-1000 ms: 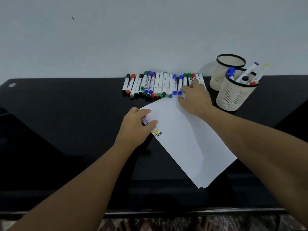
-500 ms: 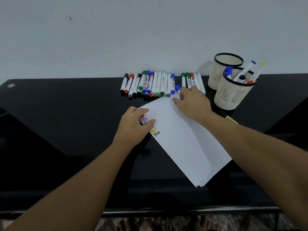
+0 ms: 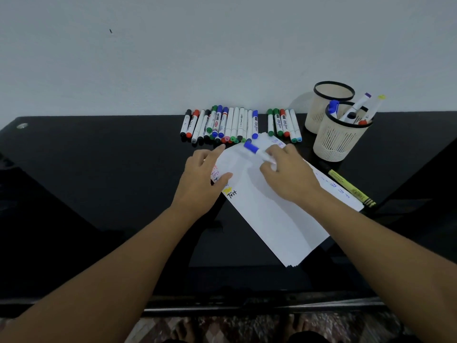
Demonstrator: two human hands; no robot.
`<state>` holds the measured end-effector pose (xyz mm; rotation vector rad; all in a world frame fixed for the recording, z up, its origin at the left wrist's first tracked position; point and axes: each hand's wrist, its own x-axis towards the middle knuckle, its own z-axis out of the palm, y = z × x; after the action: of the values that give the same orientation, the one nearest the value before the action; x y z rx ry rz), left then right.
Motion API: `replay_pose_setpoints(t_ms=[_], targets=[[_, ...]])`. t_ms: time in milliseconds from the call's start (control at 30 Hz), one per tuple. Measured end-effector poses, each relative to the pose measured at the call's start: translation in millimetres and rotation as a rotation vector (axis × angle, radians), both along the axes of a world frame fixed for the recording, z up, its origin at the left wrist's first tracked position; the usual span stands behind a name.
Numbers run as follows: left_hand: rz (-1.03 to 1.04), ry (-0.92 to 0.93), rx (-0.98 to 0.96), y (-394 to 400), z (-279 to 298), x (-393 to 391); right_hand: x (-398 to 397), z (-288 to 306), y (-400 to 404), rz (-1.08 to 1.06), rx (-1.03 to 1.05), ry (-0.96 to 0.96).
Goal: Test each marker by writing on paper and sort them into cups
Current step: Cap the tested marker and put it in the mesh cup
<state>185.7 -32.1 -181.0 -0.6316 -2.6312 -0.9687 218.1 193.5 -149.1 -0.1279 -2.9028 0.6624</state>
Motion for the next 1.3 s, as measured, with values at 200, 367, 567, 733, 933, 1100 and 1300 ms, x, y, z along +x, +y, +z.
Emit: replay_pose_setpoints(t_ms=[200,367,567,733,933,1100,1300], targets=[[-0.158,0.172,-0.331,1,19,1,12,8,-7,0.318,0.262,0.015],[-0.210,0.218,-0.373,-3,38,7,9,12,-11,0.385,0.380,0.059],[-0.290,0.200,-0.423,2,52,9,17,19,-20,0.367,0.349,0.061],[-0.359,0.260,-0.536,-2,49,16,21,21,-14,0.402,0.479,0.062],[-0.352,0.143,-0.484,-3,48,20,22,23,-14,0.403,0.479,0.117],[-0.271,0.032,-0.319,0,62,17,25,30,-20,0.431,0.345,0.058],[-0.282,0.043,-0.257,-1,72,16,33,23,-22,0.407,0.073,-0.041]])
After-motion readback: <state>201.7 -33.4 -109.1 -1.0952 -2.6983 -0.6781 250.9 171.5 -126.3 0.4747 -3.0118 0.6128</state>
